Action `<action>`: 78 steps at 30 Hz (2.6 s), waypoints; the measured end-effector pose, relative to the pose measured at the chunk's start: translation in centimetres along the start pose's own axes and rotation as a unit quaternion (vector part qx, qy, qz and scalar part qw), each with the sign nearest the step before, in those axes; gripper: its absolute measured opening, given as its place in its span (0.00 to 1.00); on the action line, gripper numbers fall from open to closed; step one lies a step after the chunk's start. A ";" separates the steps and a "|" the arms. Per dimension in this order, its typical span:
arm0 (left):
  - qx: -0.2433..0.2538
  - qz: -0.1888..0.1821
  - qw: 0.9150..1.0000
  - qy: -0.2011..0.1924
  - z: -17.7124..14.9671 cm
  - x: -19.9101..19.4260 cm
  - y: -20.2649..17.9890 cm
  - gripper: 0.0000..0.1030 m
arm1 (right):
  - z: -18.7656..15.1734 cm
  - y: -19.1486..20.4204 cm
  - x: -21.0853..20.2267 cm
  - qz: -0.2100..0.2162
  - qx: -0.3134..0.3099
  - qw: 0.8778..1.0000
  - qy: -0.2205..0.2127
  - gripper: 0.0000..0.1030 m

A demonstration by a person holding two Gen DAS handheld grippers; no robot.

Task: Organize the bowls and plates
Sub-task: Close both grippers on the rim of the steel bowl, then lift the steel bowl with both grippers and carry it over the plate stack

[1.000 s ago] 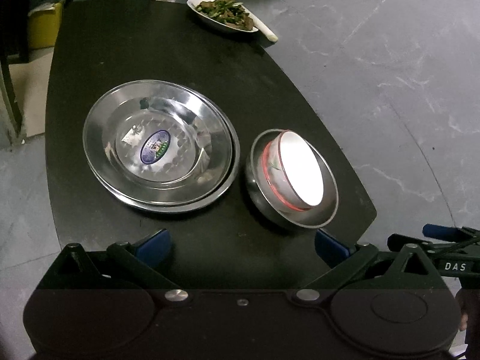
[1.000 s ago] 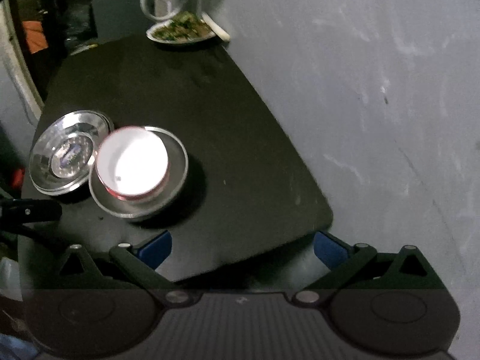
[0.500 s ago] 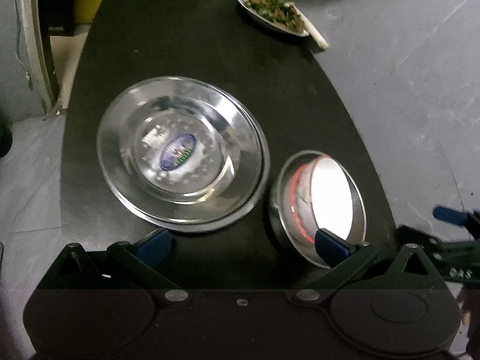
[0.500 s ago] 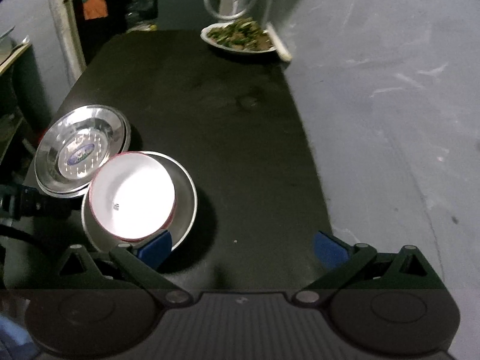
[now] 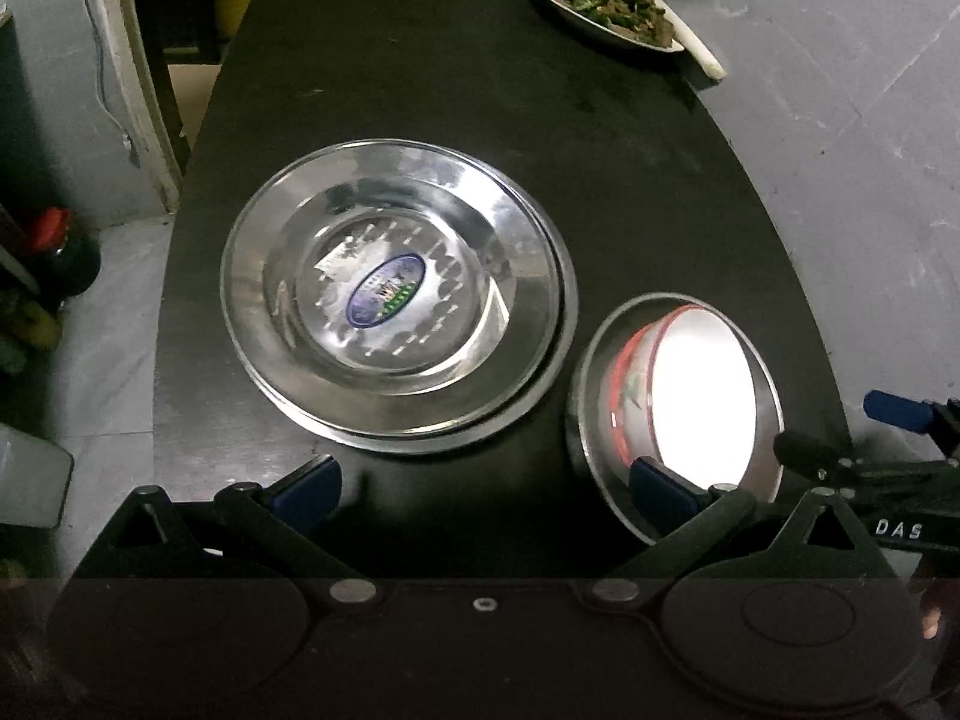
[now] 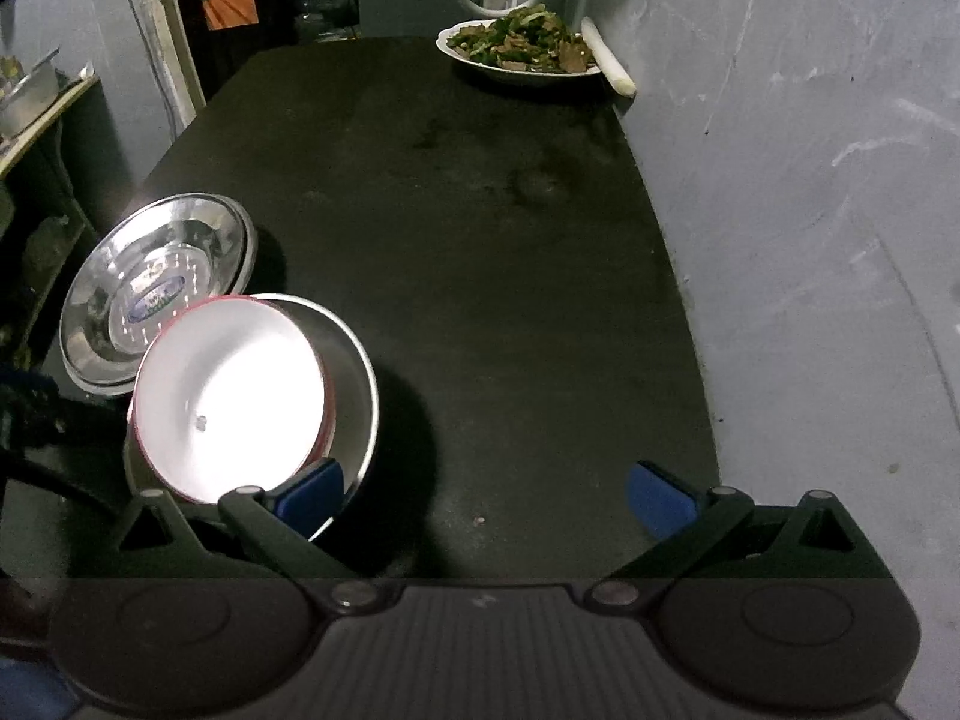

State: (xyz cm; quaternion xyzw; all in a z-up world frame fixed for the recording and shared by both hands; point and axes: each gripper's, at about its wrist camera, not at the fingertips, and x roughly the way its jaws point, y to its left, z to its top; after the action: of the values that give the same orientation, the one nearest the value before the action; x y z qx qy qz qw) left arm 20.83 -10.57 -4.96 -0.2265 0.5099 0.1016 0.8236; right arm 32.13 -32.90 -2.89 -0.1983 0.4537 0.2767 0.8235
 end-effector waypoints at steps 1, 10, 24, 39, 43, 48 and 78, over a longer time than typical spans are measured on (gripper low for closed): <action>0.000 0.006 1.000 0.001 -0.1 0.1 -0.4 0.96 | 0.1 0.0 0.1 0.002 -0.001 1.000 0.002 1.00; -0.016 -0.006 1.000 0.000 -0.3 1.1 -0.7 0.72 | 0.7 0.3 0.9 0.008 -0.020 1.000 0.000 0.96; -0.038 -0.024 0.999 0.017 0.1 2.6 -0.2 0.61 | 0.6 0.1 2.5 0.048 0.002 0.999 0.005 0.78; -0.044 -0.091 0.995 0.002 -0.3 2.5 -0.9 0.16 | -0.3 -1.1 2.4 0.139 0.095 0.986 -0.019 0.19; -0.053 -0.095 0.994 -0.002 -0.6 2.3 -0.6 0.16 | -0.4 -0.5 2.2 0.138 0.087 0.986 -0.024 0.10; -0.054 -0.095 0.994 -0.004 -0.9 2.1 -0.5 0.15 | -0.5 -0.2 2.0 0.132 0.086 0.987 -0.017 0.10; -0.038 -0.098 0.994 0.001 -1.0 2.2 -1.3 0.10 | -2.3 -1.0 1.0 0.142 0.146 0.979 -0.003 0.11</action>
State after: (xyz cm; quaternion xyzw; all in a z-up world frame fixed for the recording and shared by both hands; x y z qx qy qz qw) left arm 21.56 -12.26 -6.90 -0.3065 0.4818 0.0392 0.8200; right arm 31.75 -34.74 -4.80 -0.0087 0.5103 0.3224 0.7972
